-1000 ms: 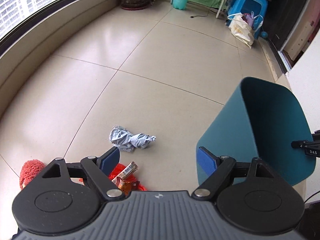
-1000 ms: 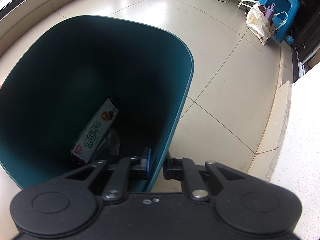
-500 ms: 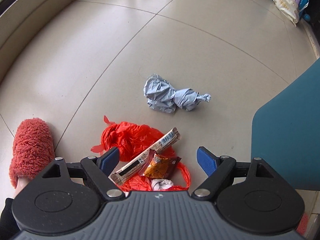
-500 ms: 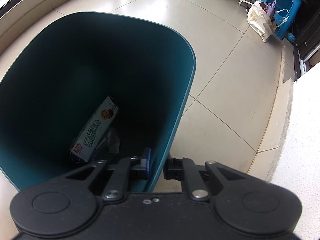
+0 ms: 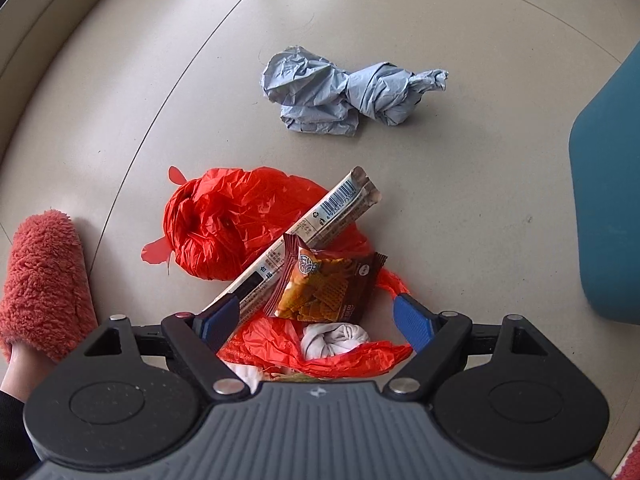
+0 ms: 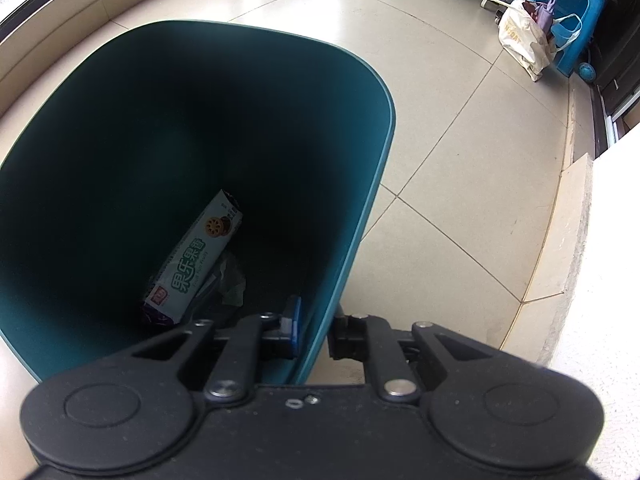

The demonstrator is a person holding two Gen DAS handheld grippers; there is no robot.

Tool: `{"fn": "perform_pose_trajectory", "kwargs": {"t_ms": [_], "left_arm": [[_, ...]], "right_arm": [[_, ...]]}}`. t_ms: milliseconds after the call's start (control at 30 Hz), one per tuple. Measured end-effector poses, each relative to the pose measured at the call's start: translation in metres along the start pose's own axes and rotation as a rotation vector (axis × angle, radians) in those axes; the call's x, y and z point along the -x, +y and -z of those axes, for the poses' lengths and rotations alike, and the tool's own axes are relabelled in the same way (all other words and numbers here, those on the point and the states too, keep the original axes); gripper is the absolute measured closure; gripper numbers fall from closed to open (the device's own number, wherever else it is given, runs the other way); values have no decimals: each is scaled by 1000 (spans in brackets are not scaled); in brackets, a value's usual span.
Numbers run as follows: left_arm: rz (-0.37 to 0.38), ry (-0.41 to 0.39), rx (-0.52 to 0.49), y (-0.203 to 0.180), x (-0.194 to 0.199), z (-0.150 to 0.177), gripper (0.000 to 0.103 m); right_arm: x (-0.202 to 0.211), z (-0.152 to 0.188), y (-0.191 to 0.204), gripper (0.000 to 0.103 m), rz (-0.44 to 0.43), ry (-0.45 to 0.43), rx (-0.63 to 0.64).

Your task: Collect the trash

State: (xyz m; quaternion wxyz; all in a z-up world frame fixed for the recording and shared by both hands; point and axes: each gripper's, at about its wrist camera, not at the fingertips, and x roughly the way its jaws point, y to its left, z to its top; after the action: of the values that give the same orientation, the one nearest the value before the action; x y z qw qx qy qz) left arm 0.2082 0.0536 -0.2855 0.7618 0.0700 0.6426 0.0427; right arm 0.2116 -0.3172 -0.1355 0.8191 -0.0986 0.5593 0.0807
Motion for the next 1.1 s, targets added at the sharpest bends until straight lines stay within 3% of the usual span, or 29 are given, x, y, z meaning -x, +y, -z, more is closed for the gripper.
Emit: {"fn": "perform_pose_trajectory", "kwargs": {"t_ms": [133,300,467,633,700,800,1100], "left_arm": [[-63,-5,-55,-13,-9,4,20],[-89,11,-42,-15,-18,2,43],[-112,12,-39,-14,-21,5,57],[-97,-6,-29,-9,-16,5,71],[-78,-9,-19,-6,-12,6,86],[-45,-22,1,1,-3,4,94],[34,-41,58,16,21,-1,96]], "right_arm": [[-1,1,1,90,-2,7,5],[1,1,1,91,-4,7,4],[1,1,2,91,-3,7,4],[1,1,4,91,-1,8,5],[1,1,4,91,-2,7,5],[1,1,4,91,-2,7,3],[1,2,-1,91,-13,3,-8]]}}
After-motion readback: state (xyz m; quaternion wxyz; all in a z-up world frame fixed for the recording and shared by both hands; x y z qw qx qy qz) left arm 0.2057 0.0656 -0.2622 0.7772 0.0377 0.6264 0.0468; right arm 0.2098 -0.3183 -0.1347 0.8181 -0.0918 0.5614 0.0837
